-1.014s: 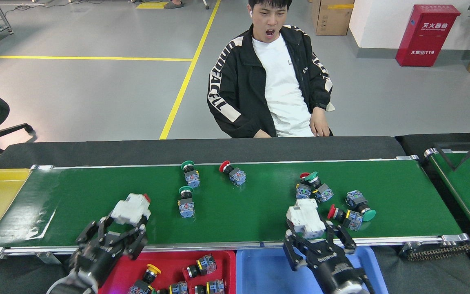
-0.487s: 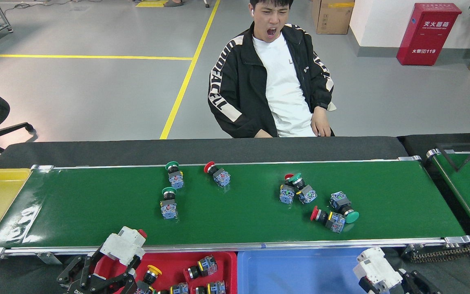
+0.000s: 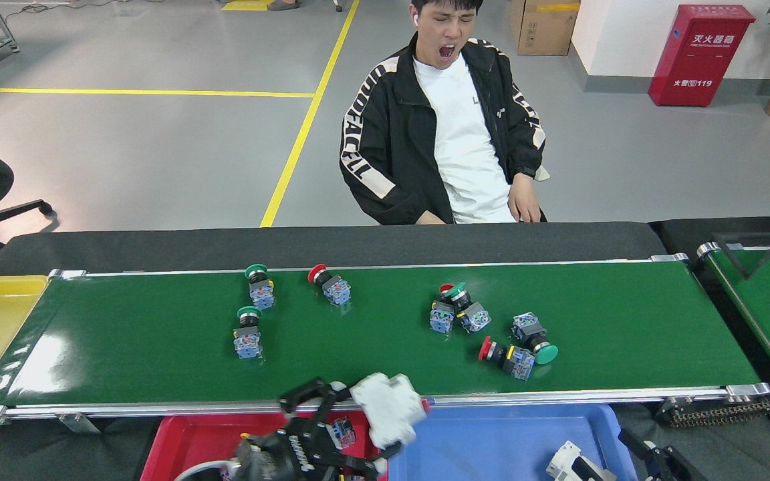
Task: Pick switch part from conveyor to tray
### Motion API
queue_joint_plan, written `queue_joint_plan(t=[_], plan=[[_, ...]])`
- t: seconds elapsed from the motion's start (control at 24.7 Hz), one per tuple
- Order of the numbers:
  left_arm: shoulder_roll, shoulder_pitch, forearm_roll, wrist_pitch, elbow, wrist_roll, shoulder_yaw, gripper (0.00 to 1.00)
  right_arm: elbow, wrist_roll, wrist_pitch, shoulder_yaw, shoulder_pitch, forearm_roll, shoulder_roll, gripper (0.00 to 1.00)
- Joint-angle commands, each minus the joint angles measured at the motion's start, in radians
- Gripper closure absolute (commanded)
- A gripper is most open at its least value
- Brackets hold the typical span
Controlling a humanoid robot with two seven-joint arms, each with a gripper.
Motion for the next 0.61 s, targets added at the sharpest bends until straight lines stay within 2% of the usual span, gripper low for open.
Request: queue_joint_plan(t=[0.0,0.04,0.08,0.12,0.24,0.32,0.41,0.49,0.57], plan=[[-0.045,-0.013,-0.096,-0.003,0.029,0.013,-0.043,0.61,-0.014,0.001,-0.017,-0.007,-0.009,-0.005,0.001,0.0],[-0.062,-0.012,-0.133,-0.003,0.052,0.016,-0.049,0.47,-0.014,0.001,-0.017,-0.007,-0.009,-0.005,0.001,0.0],[-0.081,-0.009,-0.164,-0.003,0.072,0.017,-0.048,0.14,-0.014,0.001,-0.017,-0.007,-0.01,-0.005,0.002,0.0],[-0.088,-0.004,-0.17,-0.003,0.077,0.019,-0.042,0.0,-0.014,0.001,-0.017,-0.01,-0.01,-0.005,0.002,0.0],[-0.082,0.008,-0.132,-0.003,0.04,0.027,0.035,0.0,-0.014,0.001,-0.017,-0.059,-0.044,-0.004,0.031,0.0],[-0.093,0.019,-0.027,-0.003,-0.004,0.027,0.187,0.0,-0.014,0.001,-0.017,-0.063,-0.088,0.007,0.053,0.0],[-0.096,0.037,0.114,-0.003,-0.05,0.017,0.408,0.0,-0.014,0.001,0.144,-0.062,-0.151,0.019,0.05,0.0],[-0.092,0.051,0.183,-0.003,-0.047,0.01,0.616,0.0,-0.012,0.001,0.281,-0.054,-0.2,0.09,0.051,0.0],[-0.096,0.066,0.191,-0.003,-0.029,0.007,0.782,0.0,-0.009,0.001,0.38,-0.034,-0.213,0.166,0.073,0.0]])
